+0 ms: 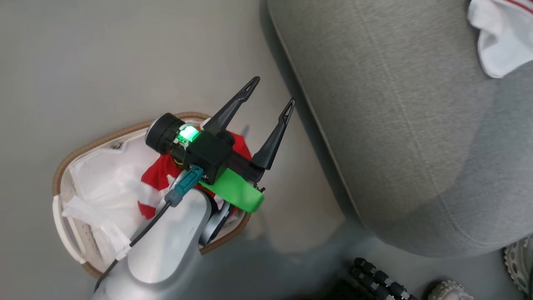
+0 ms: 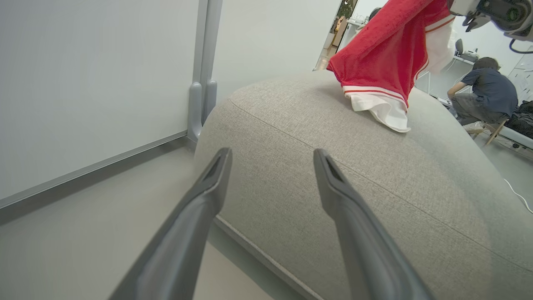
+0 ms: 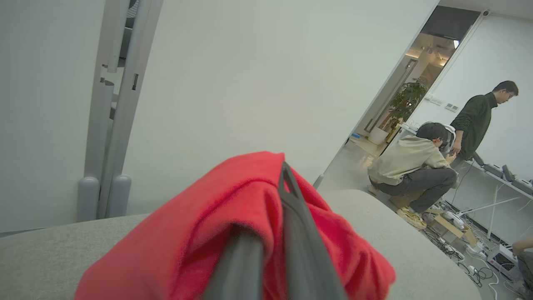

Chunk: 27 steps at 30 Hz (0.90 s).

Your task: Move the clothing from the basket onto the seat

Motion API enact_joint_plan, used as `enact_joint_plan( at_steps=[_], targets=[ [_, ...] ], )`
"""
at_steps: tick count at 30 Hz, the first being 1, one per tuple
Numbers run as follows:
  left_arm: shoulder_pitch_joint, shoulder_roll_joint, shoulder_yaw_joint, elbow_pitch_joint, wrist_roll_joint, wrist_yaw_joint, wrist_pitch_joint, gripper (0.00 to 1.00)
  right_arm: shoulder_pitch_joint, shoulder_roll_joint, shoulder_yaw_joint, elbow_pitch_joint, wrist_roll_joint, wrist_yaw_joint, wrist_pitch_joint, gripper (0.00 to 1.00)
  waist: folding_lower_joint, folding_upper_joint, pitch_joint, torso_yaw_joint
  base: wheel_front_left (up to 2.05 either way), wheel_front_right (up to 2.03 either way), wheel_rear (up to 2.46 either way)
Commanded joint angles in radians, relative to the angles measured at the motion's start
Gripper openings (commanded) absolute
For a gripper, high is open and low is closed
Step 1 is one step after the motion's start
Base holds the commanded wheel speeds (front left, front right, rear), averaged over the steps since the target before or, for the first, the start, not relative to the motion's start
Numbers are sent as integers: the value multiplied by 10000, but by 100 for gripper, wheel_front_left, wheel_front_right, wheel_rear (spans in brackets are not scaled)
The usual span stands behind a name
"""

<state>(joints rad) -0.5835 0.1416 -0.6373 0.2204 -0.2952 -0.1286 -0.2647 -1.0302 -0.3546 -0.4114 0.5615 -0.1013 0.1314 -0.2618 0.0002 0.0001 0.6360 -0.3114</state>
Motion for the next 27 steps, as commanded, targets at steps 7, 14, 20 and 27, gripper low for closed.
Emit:
enact_joint_plan(
  at_steps=[7, 14, 20, 27],
  targets=[
    [-204, 46, 162, 59, 92, -33, 5, 100, 857, 1128, 366, 179, 635, -13, -48, 0, -2, -1, 794, 945, 0, 0, 0],
    [184, -135, 379, 301, 46, -31, 5, 100, 2425, 1585, 101, -55, 1139, -13, -48, 0, -2, -1, 142, 970, 0, 0, 0],
    [742, -340, 868, 553, 47, -32, 5, 100, 3806, 1851, 84, -476, 1410, -13, -48, 100, -2, -1, -852, 976, 0, 0, 0],
    [1695, -588, 1710, 901, 82, -32, 5, 100, 5159, 1953, 417, -866, 1646, -13, -48, 100, -2, -1, -2233, 1157, 0, 0, 0]
  ],
)
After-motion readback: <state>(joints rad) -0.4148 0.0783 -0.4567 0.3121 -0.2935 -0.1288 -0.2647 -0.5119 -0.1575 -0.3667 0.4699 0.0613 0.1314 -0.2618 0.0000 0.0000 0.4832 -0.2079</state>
